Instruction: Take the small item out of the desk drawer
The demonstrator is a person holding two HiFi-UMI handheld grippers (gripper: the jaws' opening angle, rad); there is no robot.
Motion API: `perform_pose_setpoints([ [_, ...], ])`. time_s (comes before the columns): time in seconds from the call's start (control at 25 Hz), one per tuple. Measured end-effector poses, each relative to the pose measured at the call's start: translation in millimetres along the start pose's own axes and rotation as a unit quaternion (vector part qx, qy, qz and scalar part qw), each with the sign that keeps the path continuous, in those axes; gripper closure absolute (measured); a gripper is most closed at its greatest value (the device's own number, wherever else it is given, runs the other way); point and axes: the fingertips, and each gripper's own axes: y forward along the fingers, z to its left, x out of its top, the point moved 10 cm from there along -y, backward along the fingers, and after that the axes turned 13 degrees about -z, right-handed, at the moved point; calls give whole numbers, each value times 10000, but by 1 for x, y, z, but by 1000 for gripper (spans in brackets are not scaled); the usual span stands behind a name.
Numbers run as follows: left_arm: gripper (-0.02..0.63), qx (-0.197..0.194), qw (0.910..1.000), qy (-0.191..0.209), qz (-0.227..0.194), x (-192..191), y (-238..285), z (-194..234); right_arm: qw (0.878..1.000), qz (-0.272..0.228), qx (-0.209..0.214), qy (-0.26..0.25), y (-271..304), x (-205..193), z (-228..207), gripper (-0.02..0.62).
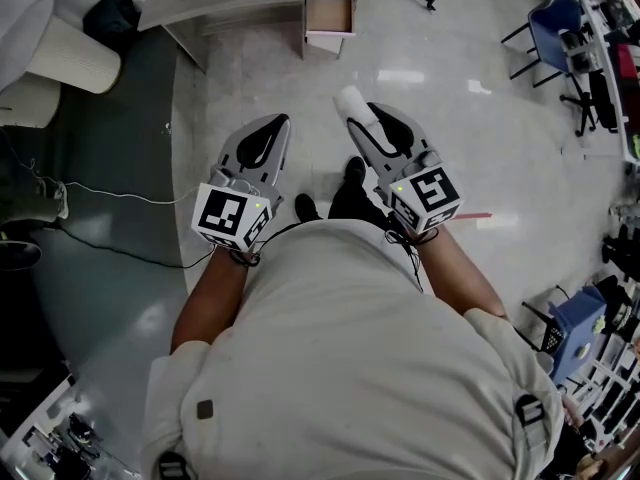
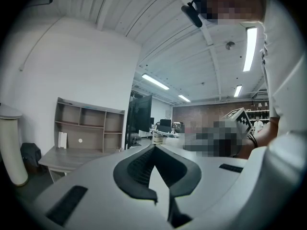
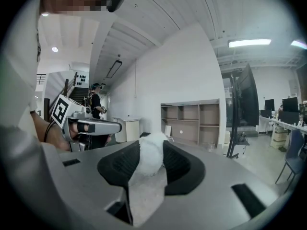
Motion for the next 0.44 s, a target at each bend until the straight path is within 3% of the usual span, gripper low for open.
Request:
perform_pose_setpoints([
  [0.44,594,-23,10000,-29,-19,1,2,-3,10000,-48,-27,-32,-4,4,-1,440],
])
